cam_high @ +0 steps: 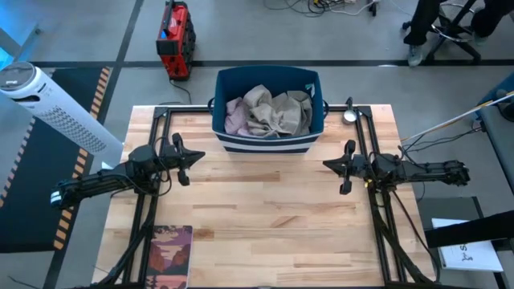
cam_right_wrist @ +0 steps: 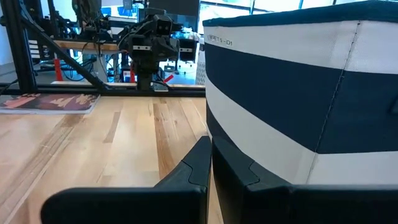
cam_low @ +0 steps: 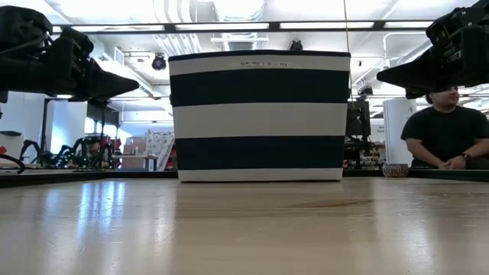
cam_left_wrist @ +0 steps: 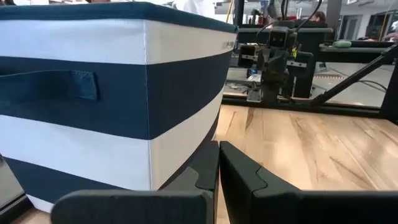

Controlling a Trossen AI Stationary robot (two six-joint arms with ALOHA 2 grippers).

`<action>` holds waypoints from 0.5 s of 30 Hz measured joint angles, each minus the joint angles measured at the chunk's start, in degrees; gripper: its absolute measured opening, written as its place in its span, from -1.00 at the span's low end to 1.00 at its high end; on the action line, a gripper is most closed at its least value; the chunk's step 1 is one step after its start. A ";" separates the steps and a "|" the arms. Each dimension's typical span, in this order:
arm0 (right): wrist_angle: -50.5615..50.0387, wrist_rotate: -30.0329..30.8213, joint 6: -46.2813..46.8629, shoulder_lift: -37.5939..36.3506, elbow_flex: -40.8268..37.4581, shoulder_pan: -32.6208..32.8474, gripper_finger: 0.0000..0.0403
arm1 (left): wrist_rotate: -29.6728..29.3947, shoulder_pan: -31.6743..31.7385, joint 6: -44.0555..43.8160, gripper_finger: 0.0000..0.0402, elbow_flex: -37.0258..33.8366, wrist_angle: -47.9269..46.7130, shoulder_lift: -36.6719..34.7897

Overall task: Sort clothes
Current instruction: Return to Home Position

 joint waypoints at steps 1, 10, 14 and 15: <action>0.00 0.00 0.00 0.00 0.00 0.00 -1.00 | -0.02 0.00 -0.02 -1.00 0.04 -0.01 0.03; 0.00 0.00 0.00 0.00 0.00 0.00 -1.00 | -0.02 0.00 -1.15 -1.00 0.33 0.03 0.04; 0.00 0.00 0.00 0.00 0.00 0.00 -1.00 | -0.02 0.00 -1.33 -1.00 0.36 0.01 0.04; 0.00 0.01 0.00 0.00 0.00 0.00 -1.00 | -0.02 0.00 -1.33 -1.00 0.40 0.03 0.04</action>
